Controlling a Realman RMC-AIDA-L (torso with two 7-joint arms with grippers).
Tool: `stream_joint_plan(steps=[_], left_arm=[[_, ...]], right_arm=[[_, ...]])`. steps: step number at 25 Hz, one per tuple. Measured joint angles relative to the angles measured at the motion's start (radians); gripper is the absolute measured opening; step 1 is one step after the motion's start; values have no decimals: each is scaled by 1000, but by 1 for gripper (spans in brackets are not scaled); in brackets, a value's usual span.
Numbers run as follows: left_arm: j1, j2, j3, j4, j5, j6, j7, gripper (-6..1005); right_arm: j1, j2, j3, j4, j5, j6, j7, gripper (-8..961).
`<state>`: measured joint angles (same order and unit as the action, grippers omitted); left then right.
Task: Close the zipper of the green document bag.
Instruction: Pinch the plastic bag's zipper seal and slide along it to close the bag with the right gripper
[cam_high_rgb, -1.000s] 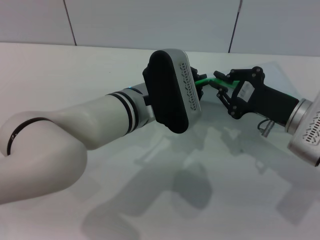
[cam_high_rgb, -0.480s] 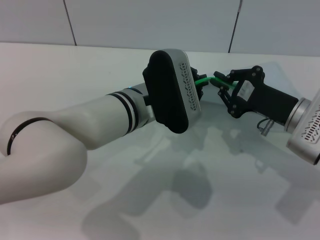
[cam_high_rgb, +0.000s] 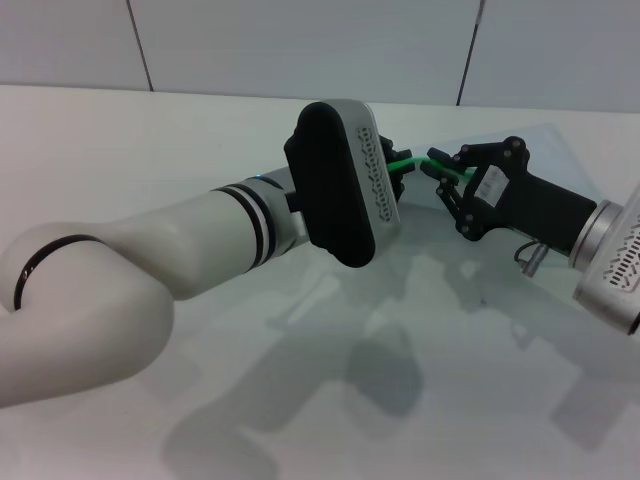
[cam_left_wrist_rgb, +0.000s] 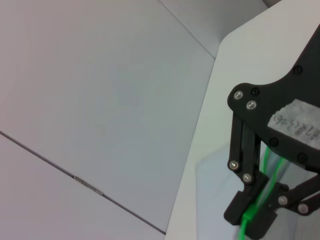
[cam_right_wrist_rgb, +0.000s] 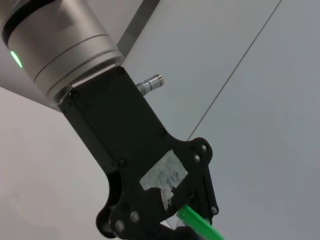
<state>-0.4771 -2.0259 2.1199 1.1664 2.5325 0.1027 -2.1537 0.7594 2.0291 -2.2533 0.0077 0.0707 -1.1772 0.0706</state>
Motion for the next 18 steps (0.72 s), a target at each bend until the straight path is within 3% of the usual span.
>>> stream_joint_plan(steps=[18], left_arm=[[44, 7, -39, 17, 6, 0, 6, 55]], right_arm=[[-18, -2, 37, 10, 10, 59, 0, 79]])
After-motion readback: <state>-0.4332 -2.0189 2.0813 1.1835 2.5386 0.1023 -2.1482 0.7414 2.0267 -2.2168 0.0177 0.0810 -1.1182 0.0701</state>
